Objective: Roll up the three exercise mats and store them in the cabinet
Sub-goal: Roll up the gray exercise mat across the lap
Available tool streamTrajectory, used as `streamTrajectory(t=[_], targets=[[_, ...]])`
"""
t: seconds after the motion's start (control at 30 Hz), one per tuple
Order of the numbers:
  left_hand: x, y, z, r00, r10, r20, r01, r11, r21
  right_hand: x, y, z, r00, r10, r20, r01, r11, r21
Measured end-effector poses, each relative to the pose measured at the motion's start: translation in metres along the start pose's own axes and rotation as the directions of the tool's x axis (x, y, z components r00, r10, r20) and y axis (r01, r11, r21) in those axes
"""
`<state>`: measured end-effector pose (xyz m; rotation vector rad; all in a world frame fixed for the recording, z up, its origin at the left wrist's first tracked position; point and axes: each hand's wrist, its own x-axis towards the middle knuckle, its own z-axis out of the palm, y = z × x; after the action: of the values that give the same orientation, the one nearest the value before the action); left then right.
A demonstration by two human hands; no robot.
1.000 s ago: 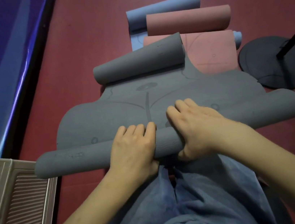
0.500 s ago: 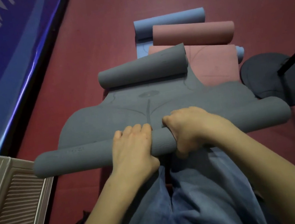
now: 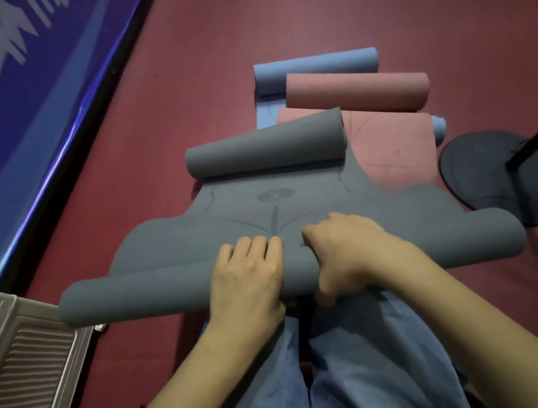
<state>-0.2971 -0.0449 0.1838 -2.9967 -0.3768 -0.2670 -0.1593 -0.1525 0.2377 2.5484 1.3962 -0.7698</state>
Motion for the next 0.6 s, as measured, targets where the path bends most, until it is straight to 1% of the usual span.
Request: streamTrajectory(t=[0.07,0.1,0.17,0.23,0.27,0.3,0.33,0.37,0.43,0.5,0.6], targets=[[0.009,-0.004,-0.007,0.995,0.012,0.099,-0.013,1.000,0.009,-0.009,-0.005,0.014,0.976,-0.035,-0.213,0.022,0.998,-0.061],[0.015,-0.007,-0.012,0.986,0.013,0.166,-0.013,1.000,-0.002,-0.011,-0.006,0.020,0.947,-0.050,-0.318,0.029,0.997,-0.070],[0.032,-0.016,-0.021,0.952,0.023,0.304,0.003,0.996,-0.088,-0.011,-0.006,0.033,0.856,-0.065,-0.514,0.011,0.994,-0.107],[0.047,-0.023,-0.029,0.898,0.041,0.439,0.035,0.986,-0.164,-0.010,-0.005,0.045,0.768,-0.053,-0.638,-0.021,0.994,-0.108],[0.054,-0.025,-0.033,0.868,0.053,0.494,0.048,0.981,-0.189,-0.008,-0.003,0.050,0.739,-0.047,-0.672,-0.028,0.995,-0.099],[0.058,-0.025,-0.034,0.843,0.064,0.534,0.054,0.978,-0.203,-0.007,-0.002,0.052,0.729,-0.044,-0.683,-0.030,0.995,-0.096],[0.060,-0.025,-0.035,0.827,0.073,0.557,0.056,0.976,-0.210,-0.006,-0.002,0.050,0.739,-0.037,-0.672,-0.039,0.994,-0.098],[0.061,-0.025,-0.035,0.818,0.075,0.570,0.060,0.975,-0.214,-0.005,-0.003,0.044,0.769,-0.023,-0.638,-0.059,0.993,-0.106],[0.061,-0.025,-0.031,0.831,0.047,0.554,0.087,0.973,-0.213,0.000,-0.005,0.026,0.876,-0.003,-0.483,-0.049,0.994,-0.095],[0.056,-0.026,-0.024,0.880,-0.014,0.475,0.111,0.978,-0.177,0.008,-0.005,0.010,0.946,0.003,-0.324,-0.024,0.998,-0.060],[0.047,-0.022,-0.016,0.954,-0.104,0.282,0.137,0.986,-0.099,0.022,0.001,-0.007,0.987,-0.023,-0.159,0.016,0.999,-0.042]])
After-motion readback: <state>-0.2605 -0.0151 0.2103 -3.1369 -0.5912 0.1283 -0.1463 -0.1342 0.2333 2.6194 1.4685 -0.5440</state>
